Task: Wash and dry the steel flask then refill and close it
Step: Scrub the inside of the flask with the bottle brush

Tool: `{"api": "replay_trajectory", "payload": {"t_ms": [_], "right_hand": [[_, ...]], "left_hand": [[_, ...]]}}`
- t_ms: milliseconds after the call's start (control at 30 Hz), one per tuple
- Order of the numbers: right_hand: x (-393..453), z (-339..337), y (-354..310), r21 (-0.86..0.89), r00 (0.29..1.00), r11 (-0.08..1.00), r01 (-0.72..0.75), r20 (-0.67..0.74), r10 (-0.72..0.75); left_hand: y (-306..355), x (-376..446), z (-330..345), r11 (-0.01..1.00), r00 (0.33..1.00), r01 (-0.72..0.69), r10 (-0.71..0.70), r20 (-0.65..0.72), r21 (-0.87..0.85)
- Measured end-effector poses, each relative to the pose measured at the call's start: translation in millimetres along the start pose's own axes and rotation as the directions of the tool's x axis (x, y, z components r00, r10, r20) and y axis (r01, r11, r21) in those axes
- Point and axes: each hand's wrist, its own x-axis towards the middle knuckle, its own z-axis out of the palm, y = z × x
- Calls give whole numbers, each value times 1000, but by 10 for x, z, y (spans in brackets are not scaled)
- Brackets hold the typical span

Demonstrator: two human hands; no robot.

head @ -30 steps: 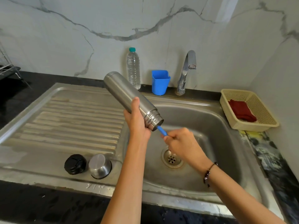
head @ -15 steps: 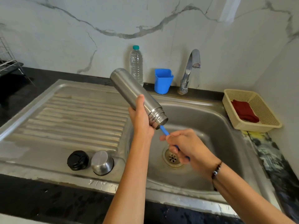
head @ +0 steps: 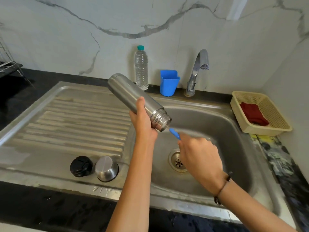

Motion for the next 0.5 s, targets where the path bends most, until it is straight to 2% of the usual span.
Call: {"api": "replay_trajectory", "payload": {"t_ms": [100,200,267,300,367,400,433,467,500], "right_hand": [[41,53,10,-111,994,993,50,-95,-61],[-91,80,107,-140,993,987,76,-81,-88],[-89,35,91,-154,996,987,49,-71,-61],[-43,25,74,-114,999,993,10,-42,-15],[95,-19,63,162,994,983,-88,81,76],[156,-41,88,366,985,919,-146,139,101],[193,-86,127,559,969,797,-227,215,126],[213,-145,168,714,939,616,-333,314,144],[211,-184,214,798,897,415,-438,420,138]], "left_hand": [[-54,-19,4,1000,1000,19,-19,-2,12],[-3,44,-55,999,1000,-2,1,-27,-40],[-23,52,-54,1000,999,-21,21,-28,-3],[-46,35,-32,999,999,-26,27,-19,33],[-74,22,15,995,1000,-23,22,21,92],[-61,34,32,996,999,-10,6,50,83],[-33,42,46,998,996,12,-16,82,60],[-6,57,48,999,992,26,-29,119,30],[5,91,32,1000,988,26,-25,154,-5]]}}
